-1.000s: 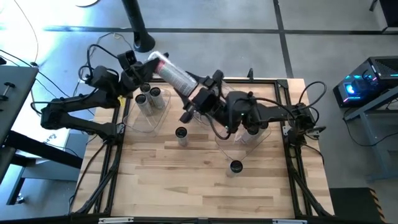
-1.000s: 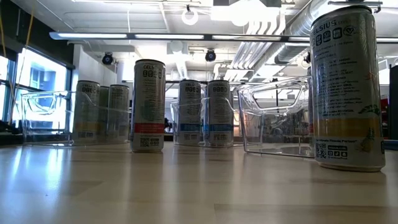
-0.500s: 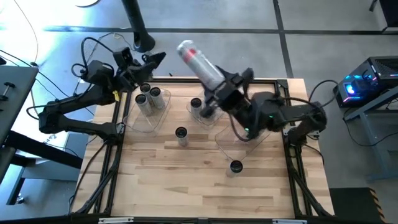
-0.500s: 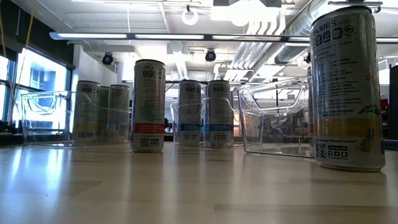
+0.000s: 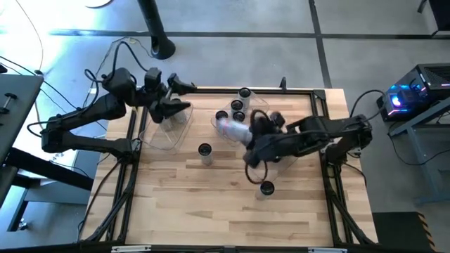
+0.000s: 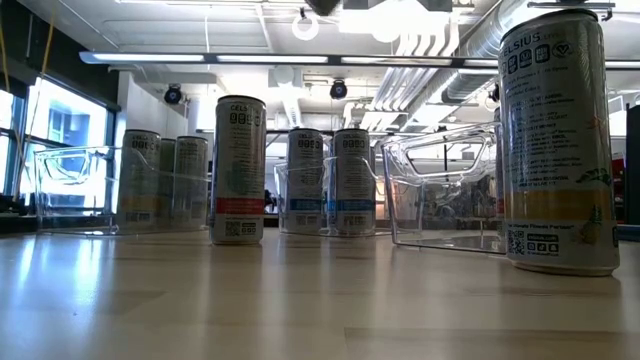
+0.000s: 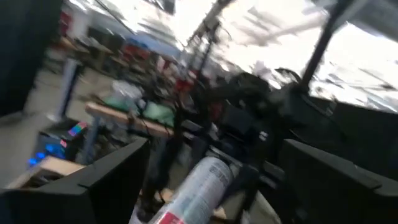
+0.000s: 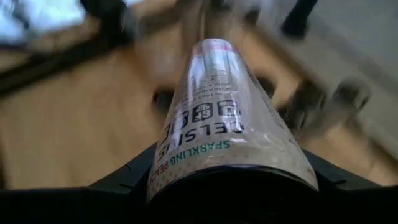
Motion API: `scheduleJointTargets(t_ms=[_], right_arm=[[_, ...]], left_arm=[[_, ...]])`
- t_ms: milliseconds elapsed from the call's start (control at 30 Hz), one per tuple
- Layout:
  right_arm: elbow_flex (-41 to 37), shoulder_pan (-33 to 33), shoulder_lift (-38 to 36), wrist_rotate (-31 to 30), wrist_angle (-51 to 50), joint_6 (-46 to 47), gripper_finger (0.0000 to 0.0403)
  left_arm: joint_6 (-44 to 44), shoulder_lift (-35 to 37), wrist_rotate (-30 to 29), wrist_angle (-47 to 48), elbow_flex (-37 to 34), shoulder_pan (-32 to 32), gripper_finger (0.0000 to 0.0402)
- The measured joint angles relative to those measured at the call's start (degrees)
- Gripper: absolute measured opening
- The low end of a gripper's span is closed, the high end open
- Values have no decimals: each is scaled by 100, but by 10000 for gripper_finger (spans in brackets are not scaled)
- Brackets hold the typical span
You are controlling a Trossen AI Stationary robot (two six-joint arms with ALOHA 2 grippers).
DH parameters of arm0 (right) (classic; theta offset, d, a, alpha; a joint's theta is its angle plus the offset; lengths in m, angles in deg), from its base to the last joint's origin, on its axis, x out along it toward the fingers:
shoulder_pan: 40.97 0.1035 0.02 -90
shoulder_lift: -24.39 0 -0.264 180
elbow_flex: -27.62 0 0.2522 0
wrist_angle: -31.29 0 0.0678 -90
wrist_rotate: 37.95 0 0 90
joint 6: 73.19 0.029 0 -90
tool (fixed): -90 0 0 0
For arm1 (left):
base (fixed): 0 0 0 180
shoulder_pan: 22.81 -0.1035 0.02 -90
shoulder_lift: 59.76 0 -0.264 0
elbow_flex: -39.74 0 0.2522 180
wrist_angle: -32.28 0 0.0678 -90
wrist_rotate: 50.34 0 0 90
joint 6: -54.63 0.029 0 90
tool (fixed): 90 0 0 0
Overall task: Sort soda cans
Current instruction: Adjust the white-pink soda can in the top right transparent bin
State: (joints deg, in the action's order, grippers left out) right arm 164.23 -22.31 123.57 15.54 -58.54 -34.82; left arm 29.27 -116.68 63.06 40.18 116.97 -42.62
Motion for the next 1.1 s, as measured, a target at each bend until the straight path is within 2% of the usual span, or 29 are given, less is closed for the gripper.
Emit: scheduleJointTargets(t_ms=[133,233,400,600,733,933,1100], right_arm=[[9,46,-30,1171,-905,770,234],[-2,126,-26,2017,-1444,1305,234],[-511,149,-62,2947,-1352,1390,234],[-1335,-57,-225,3079,-1392,1298,234],[-1681,-241,-655,3169,-1363,1264,234],[-2848,-654,-1128,3940,-1264,1367,234],[-3198,-822,-1095,4086,-614,1152,234]], left_arm=[[30,-4,518,303,0,-9,358],[245,-2,629,631,0,-9,358],[697,3,648,875,-185,-9,358],[333,28,944,798,-809,-4,358],[-65,202,1125,274,-1250,-4,358],[-693,589,1065,-1063,-2100,-4,358],[-1561,857,759,-2491,-2832,-4,358]])
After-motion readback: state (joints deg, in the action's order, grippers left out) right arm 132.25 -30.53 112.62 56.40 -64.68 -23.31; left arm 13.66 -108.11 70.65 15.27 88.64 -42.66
